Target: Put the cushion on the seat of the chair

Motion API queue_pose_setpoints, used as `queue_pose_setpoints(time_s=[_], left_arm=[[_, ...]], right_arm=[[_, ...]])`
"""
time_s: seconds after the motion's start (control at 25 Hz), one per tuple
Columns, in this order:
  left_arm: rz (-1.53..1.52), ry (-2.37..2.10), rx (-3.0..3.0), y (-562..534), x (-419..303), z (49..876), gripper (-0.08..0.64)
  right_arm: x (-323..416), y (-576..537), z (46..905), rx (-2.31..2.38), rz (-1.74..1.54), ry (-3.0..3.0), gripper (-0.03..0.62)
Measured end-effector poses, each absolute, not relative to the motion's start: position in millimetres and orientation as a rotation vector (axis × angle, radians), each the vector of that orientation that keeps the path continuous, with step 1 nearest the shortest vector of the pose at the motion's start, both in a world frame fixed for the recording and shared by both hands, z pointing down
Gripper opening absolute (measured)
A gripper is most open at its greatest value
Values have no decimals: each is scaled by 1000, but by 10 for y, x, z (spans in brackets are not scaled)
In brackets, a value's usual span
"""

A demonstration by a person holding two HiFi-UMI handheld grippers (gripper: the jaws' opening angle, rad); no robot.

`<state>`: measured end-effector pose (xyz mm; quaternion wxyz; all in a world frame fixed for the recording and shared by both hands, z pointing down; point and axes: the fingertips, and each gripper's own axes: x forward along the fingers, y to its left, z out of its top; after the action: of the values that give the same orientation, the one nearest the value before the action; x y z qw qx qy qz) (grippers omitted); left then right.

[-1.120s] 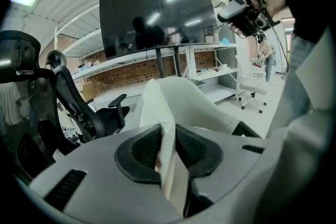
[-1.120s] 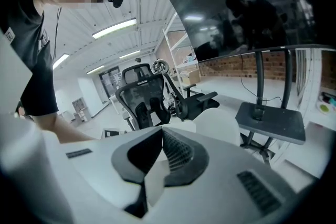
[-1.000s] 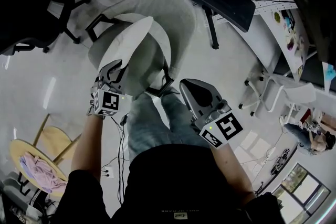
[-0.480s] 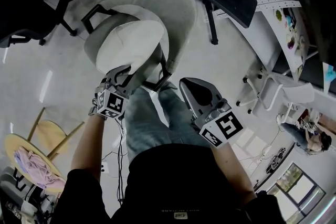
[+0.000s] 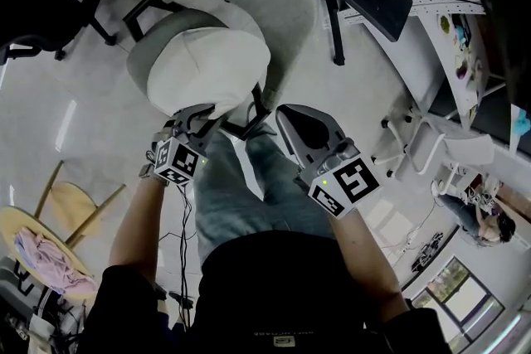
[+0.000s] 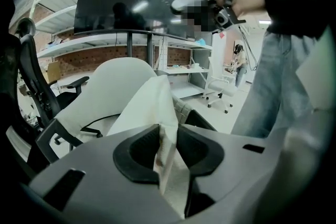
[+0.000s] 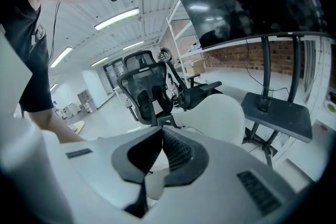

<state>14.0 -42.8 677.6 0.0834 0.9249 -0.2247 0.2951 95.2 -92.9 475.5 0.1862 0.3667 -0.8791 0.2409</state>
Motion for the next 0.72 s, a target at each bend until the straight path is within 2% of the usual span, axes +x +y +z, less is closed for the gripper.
queue_pose_setpoints(time_s=[0.72], left_arm=[[1118,-353,2844,66,74,7543,100]], right_arm=[[586,-956,5436,912,754,-2405,11]])
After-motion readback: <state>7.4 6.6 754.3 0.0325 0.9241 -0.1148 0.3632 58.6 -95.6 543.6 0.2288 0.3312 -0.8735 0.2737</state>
